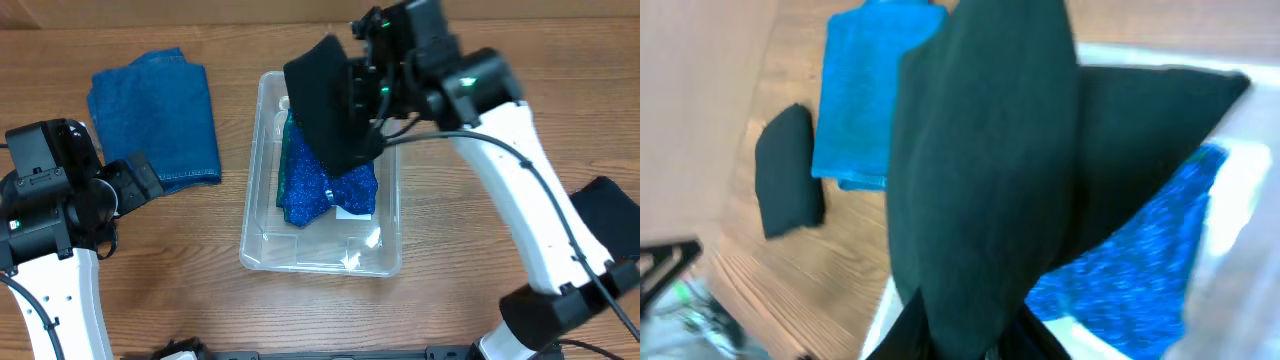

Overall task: Pack container
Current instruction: 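Place the black cloth into the bin's left half and release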

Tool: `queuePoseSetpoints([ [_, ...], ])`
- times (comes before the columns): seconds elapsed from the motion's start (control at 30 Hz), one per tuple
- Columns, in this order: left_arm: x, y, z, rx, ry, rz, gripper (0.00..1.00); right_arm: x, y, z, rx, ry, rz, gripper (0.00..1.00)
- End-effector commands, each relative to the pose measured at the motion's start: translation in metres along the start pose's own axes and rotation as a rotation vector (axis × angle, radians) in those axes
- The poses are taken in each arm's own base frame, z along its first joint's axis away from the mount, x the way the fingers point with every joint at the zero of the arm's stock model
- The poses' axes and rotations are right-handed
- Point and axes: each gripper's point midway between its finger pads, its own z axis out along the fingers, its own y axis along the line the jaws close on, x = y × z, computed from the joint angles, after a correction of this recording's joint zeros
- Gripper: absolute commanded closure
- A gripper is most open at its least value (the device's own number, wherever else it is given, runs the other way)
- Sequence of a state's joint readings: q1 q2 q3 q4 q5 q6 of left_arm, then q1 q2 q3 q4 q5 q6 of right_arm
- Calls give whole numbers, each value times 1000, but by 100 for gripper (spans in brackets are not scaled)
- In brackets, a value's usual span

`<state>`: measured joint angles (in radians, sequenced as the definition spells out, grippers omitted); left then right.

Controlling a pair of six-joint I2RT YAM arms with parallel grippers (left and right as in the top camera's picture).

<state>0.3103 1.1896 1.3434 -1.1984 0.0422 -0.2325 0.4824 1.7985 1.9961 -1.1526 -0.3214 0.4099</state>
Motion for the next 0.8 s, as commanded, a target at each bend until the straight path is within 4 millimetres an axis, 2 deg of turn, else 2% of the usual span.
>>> queuePoseSetpoints([
  [0.0,-5,-2,-6,13,-18,17,0,12,-7,46,55,14,351,96],
  [0.07,-5,-2,-6,13,-18,17,0,20,-6,76,35,16,440,96],
  [0.13,-5,-2,-6,13,-18,17,0,30,-2,96,13,18,464,96],
  [0.23,-5,-2,-6,13,-18,17,0,37,6,111,-15,10,450,96],
  [0.4,-5,-2,-6,13,-18,17,0,41,-20,133,71,-15,486,95],
  [0.43,-5,-2,-6,13,-18,17,0,43,-27,143,95,-10,490,61],
  [0.47,-5,-2,-6,13,-17,17,0,47,-36,155,120,5,490,17],
  [0.5,-5,-2,-6,14,-16,17,0,53,-42,164,136,29,482,0],
  [0.53,-5,-2,-6,13,-15,17,0,69,-56,173,181,97,456,0],
  [0.57,-4,-2,-5,12,-11,17,0,79,-75,170,268,115,455,0],
  [0.6,-3,-2,-6,12,-10,17,0,79,-90,163,340,97,454,0],
  [0.67,-3,-2,-6,12,-10,17,0,61,-102,140,395,30,386,0],
  [0.73,-3,-2,-6,12,-10,17,0,23,-99,96,393,-97,293,0],
  [0.77,-3,-2,-6,12,-10,17,0,2,-90,64,369,-170,230,0],
])
